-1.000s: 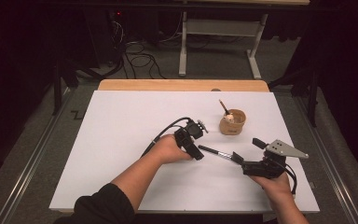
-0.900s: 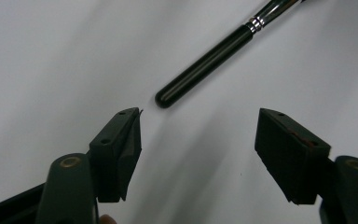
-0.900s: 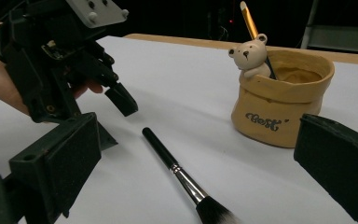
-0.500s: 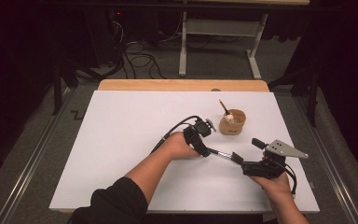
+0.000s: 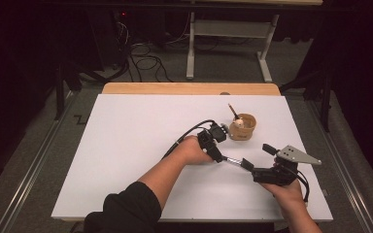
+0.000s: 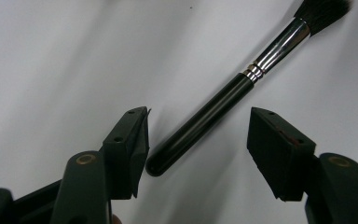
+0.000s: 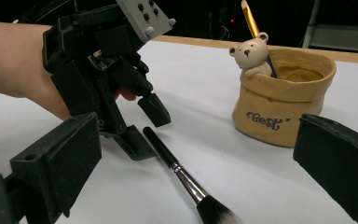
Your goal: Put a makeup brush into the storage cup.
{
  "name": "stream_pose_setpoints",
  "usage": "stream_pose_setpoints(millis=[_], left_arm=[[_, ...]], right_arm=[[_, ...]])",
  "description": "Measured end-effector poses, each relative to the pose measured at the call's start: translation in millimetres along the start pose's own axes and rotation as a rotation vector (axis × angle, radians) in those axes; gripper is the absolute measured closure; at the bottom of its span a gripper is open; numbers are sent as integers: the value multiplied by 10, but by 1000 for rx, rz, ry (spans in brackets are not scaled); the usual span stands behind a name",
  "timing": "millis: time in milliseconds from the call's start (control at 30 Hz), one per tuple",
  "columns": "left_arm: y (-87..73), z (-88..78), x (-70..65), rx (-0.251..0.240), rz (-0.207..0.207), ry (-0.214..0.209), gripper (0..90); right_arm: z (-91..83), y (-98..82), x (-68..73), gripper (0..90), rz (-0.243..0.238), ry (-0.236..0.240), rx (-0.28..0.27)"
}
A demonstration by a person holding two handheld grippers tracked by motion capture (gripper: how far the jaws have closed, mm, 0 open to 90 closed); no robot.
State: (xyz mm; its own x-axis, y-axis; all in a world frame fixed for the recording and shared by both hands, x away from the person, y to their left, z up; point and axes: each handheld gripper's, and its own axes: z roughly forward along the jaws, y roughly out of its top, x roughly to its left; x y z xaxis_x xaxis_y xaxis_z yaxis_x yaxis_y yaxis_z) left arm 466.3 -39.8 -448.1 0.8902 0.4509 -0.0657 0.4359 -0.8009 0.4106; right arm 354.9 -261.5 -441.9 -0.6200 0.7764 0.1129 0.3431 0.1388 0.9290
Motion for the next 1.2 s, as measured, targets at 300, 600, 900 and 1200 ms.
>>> stream_pose_setpoints(millis=[300, 600, 900, 1200], left_arm=[[2, 12, -34, -2, 19, 6, 436], [2, 38, -38, 0, 20, 15, 461], [-5, 44, -22, 6, 29, 17, 507], [-10, 68, -29, 1, 30, 14, 538]], right_arm=[[-3, 1, 1, 18, 4, -2, 0], [-6, 3, 1, 19, 4, -1, -2], [-2, 1, 2, 19, 4, 0, 0], [-1, 0, 1, 19, 3, 0, 2]])
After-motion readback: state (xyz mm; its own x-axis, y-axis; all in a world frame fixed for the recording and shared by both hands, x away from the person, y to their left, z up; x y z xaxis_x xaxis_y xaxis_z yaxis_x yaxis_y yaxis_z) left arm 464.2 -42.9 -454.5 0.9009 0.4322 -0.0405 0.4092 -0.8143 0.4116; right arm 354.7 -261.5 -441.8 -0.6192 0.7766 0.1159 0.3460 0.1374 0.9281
